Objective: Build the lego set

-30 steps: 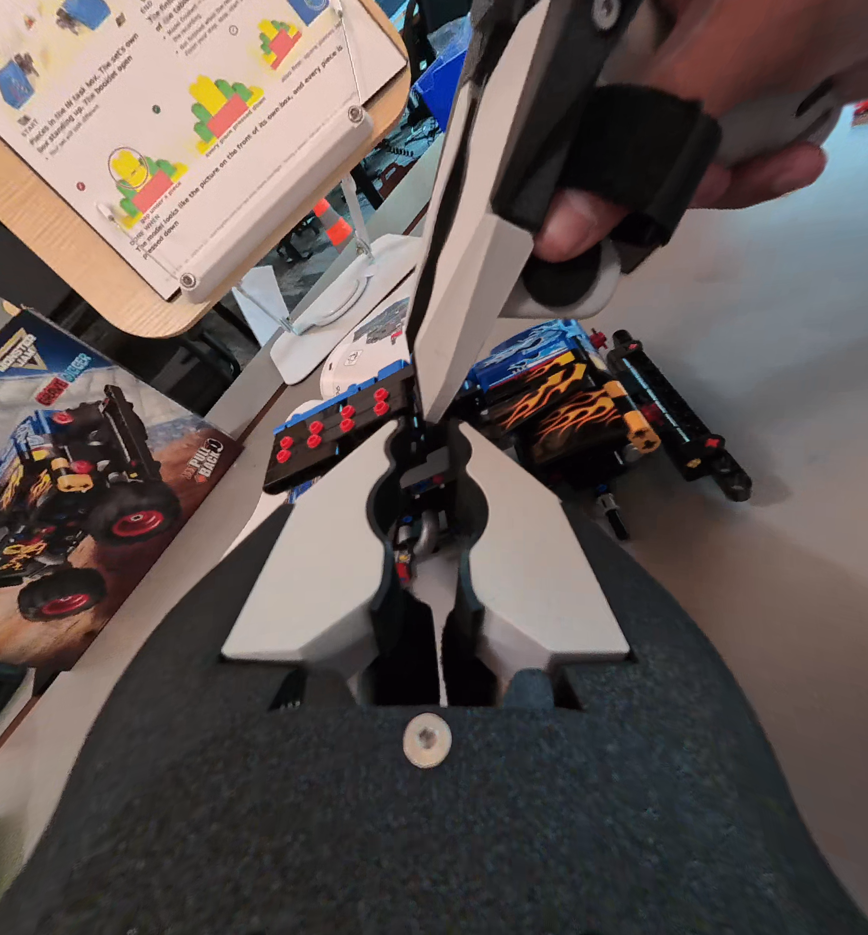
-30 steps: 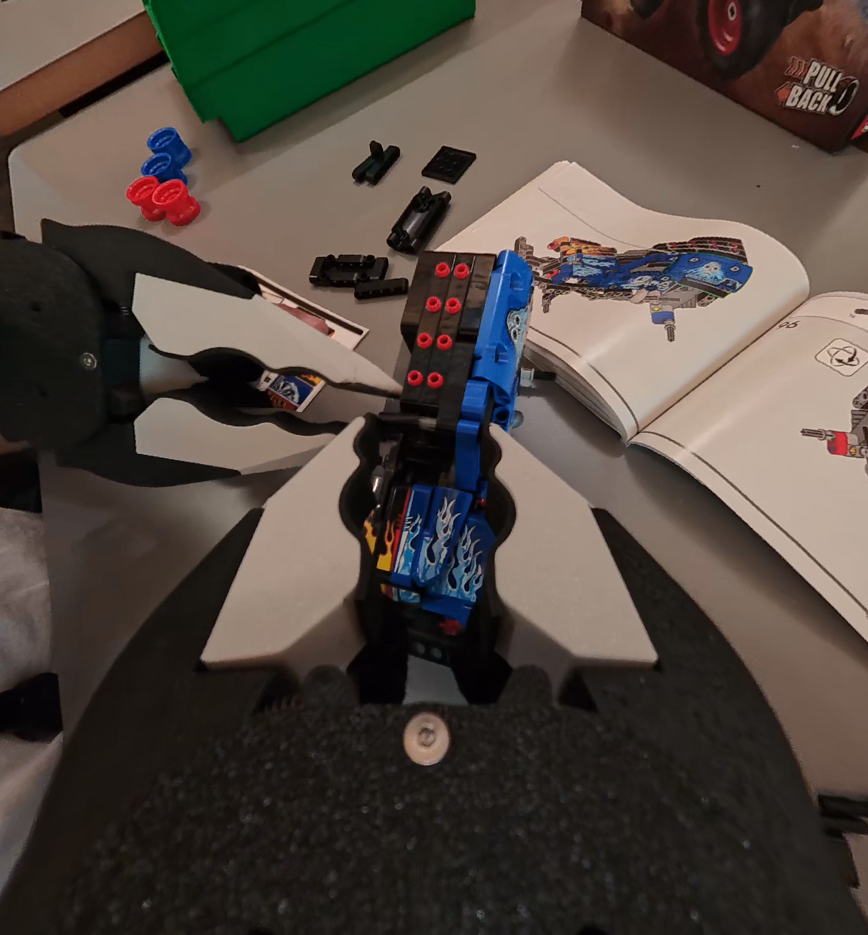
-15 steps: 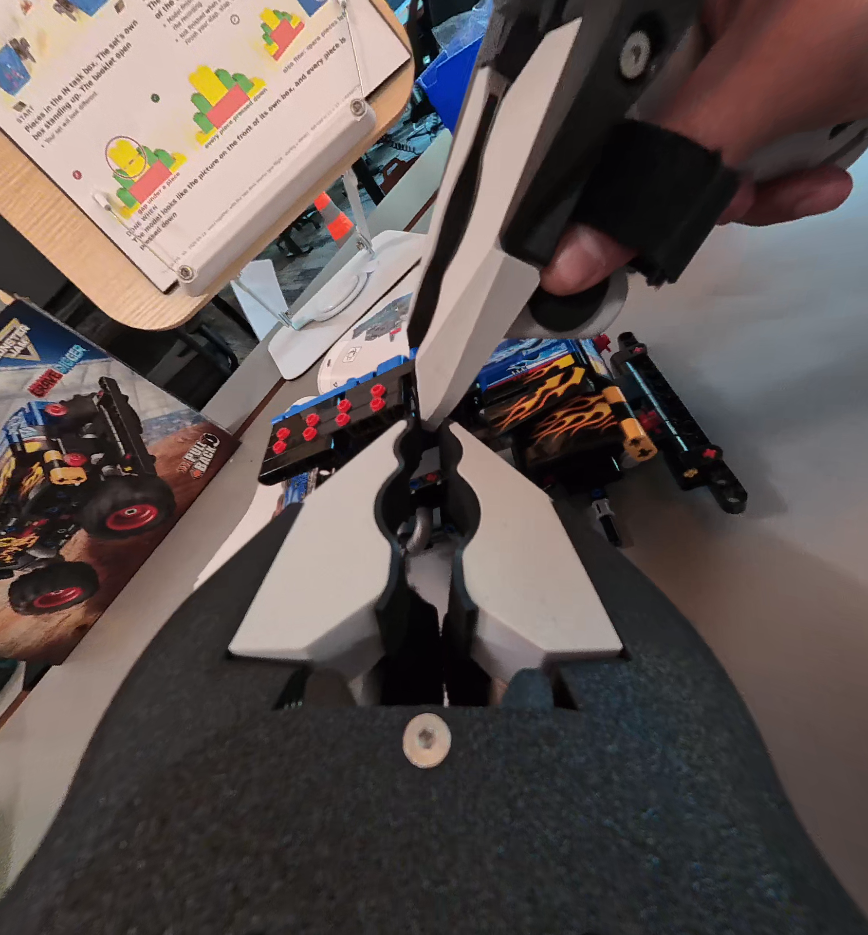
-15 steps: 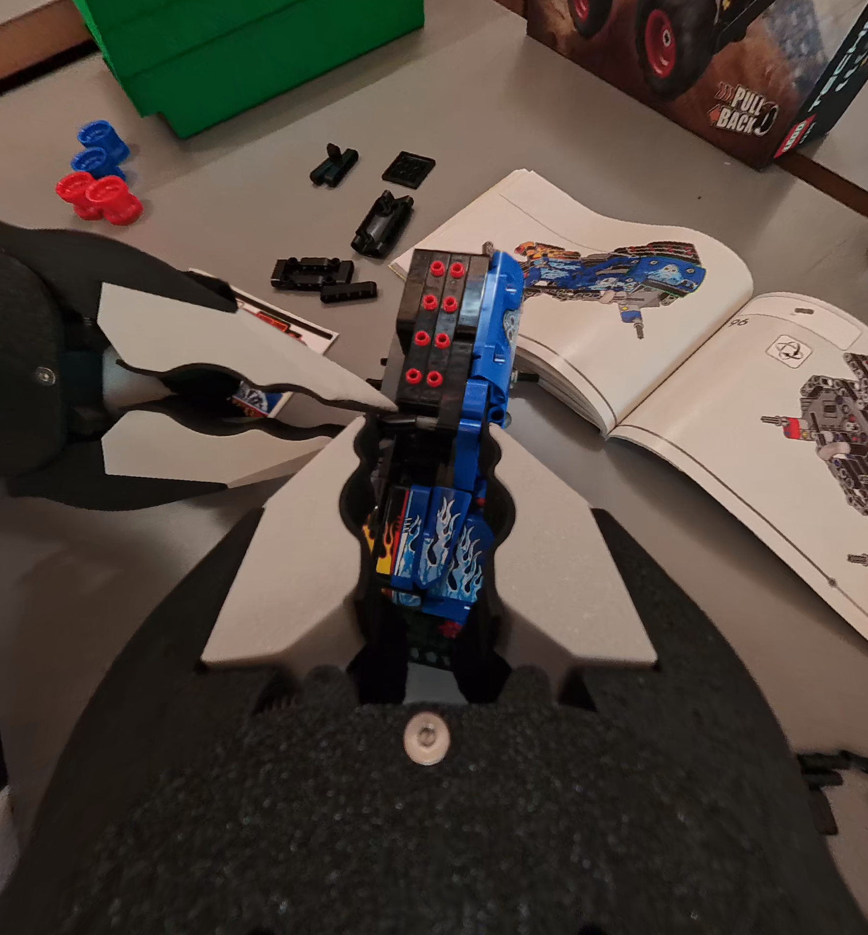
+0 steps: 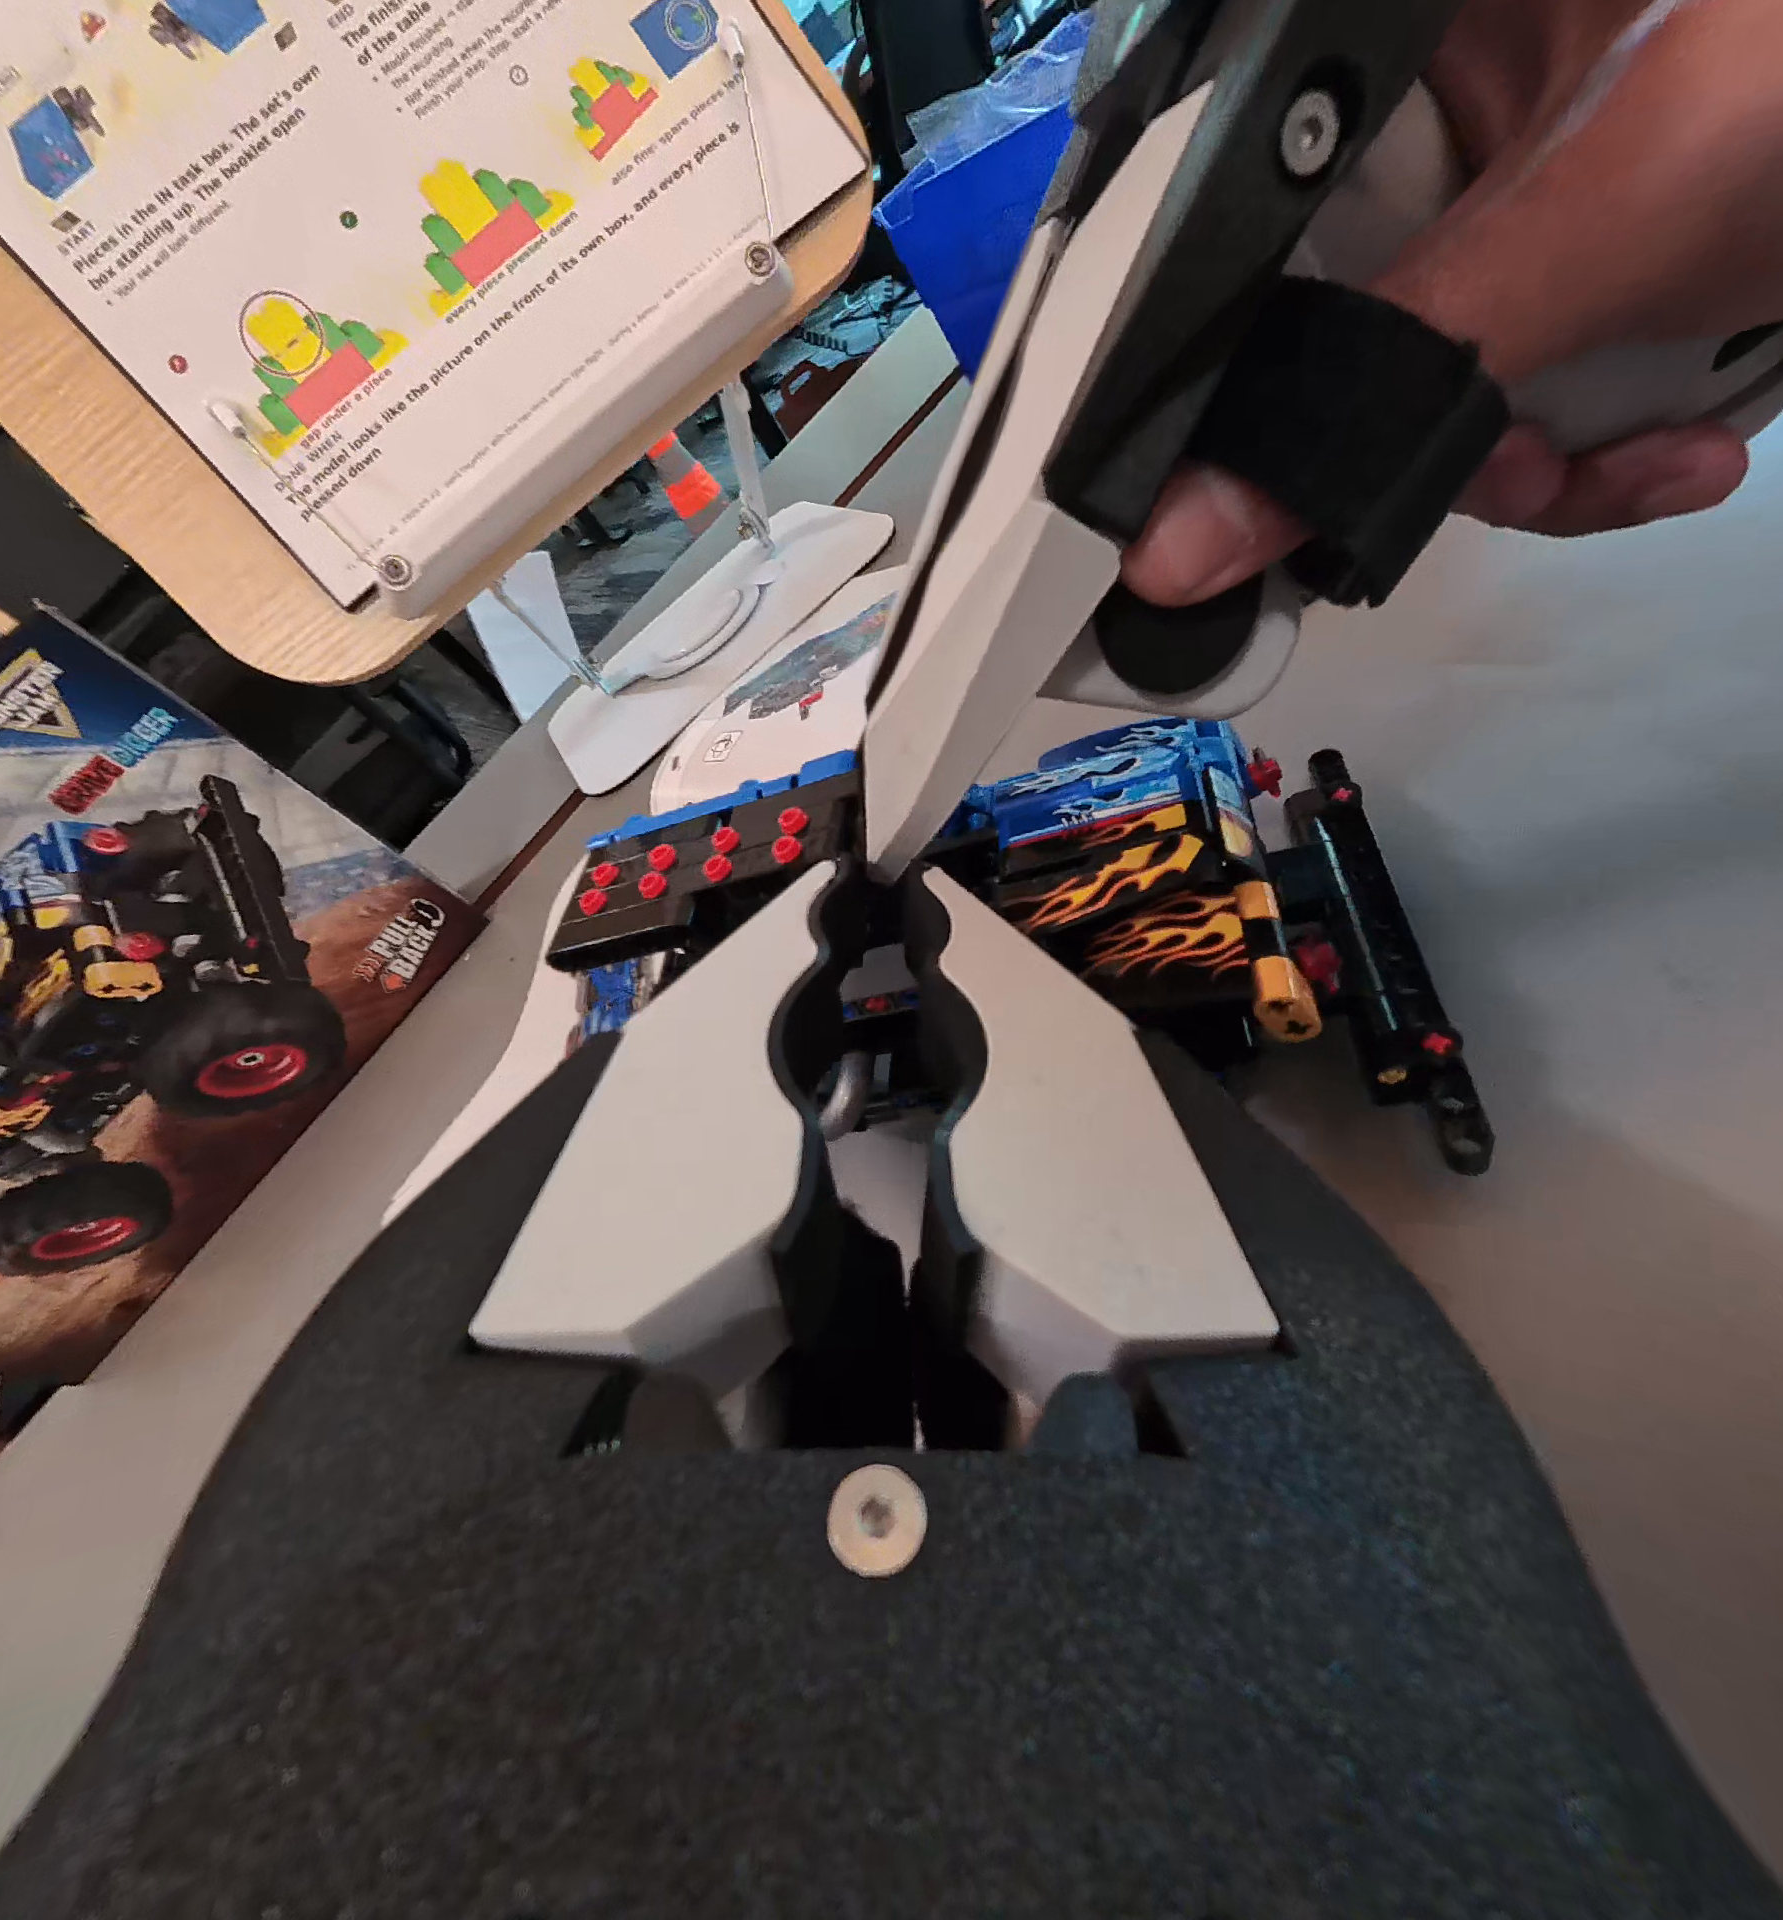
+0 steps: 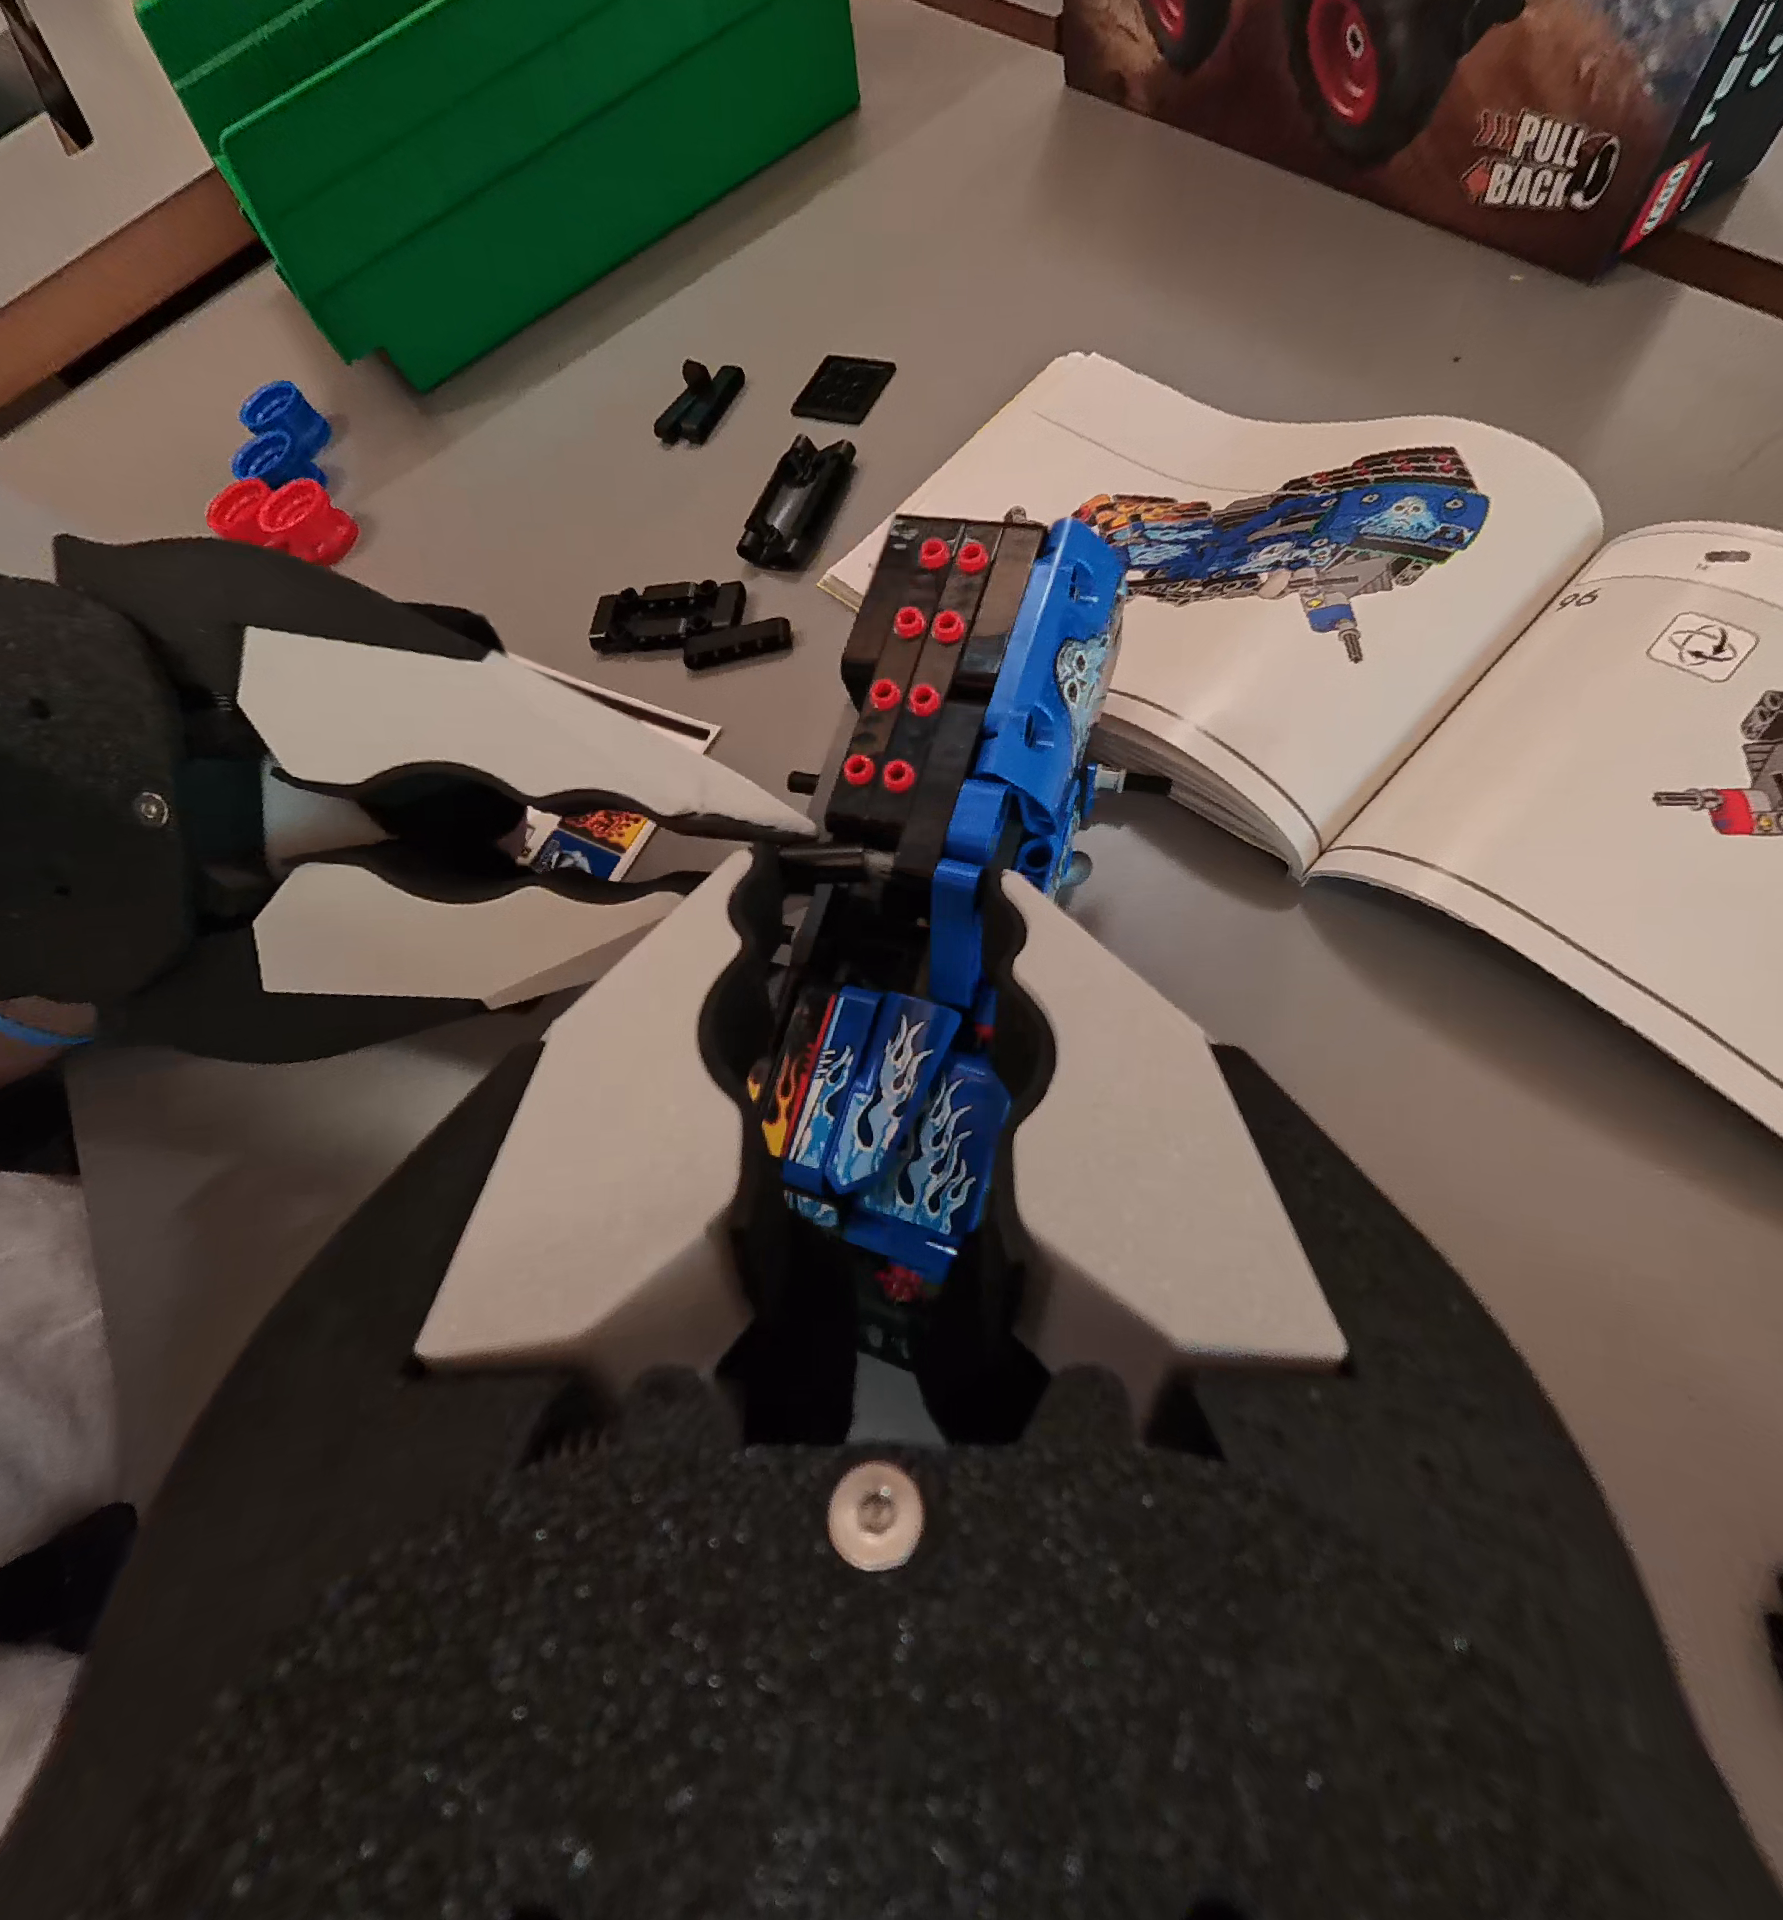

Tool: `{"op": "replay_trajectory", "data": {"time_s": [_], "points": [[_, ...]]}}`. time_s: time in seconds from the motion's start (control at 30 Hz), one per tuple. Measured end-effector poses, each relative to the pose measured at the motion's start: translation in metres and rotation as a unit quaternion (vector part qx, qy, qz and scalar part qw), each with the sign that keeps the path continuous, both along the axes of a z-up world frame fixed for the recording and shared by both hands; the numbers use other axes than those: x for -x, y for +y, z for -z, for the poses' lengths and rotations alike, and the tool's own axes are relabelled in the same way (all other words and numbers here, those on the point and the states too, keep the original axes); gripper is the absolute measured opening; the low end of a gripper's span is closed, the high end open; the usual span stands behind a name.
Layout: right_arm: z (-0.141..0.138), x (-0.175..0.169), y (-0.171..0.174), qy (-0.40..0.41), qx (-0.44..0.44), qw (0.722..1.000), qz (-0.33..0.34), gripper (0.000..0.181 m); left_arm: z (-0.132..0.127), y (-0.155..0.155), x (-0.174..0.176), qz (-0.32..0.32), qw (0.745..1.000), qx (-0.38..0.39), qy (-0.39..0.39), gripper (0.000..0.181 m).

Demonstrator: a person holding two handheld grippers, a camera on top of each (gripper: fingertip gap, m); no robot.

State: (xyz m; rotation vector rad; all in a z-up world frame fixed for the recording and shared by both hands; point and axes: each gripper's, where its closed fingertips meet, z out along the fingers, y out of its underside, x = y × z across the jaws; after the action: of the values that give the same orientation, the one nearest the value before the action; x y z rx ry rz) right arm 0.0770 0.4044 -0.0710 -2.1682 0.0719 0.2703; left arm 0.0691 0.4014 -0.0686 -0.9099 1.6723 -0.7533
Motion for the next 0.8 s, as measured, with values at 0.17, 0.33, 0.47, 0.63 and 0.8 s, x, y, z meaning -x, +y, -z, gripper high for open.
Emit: {"op": "replay_trajectory", "data": {"time_s": [0.17, 0.33, 0.47, 0.63, 0.8], "points": [[0.0, 0.002, 0.0, -0.005, 0.001, 1.0, -0.017, 0.037, 0.004, 0.0, 0.003, 0.023, 1.0, 0.008, 0.014, 0.007], [0.0, 0.003, -0.001, -0.001, 0.001, 0.999, -0.036, 0.037, 0.011, 0.003, 0.007, 0.045, 0.995, 0.065, 0.056, 0.016], [0.0, 0.003, 0.0, -0.009, -0.001, 1.0, -0.025, 0.036, 0.011, 0.003, 0.005, 0.052, 0.994, 0.067, 0.063, 0.016], [0.0, 0.004, 0.001, 0.004, -0.007, 1.0, -0.01, 0.037, 0.007, 0.014, 0.011, 0.064, 0.994, 0.04, 0.074, 0.03], [0.0, 0.004, 0.001, 0.001, -0.004, 1.0, -0.013, 0.037, -0.025, 0.055, 0.009, 0.069, 0.986, 0.145, 0.043, 0.047]]}}
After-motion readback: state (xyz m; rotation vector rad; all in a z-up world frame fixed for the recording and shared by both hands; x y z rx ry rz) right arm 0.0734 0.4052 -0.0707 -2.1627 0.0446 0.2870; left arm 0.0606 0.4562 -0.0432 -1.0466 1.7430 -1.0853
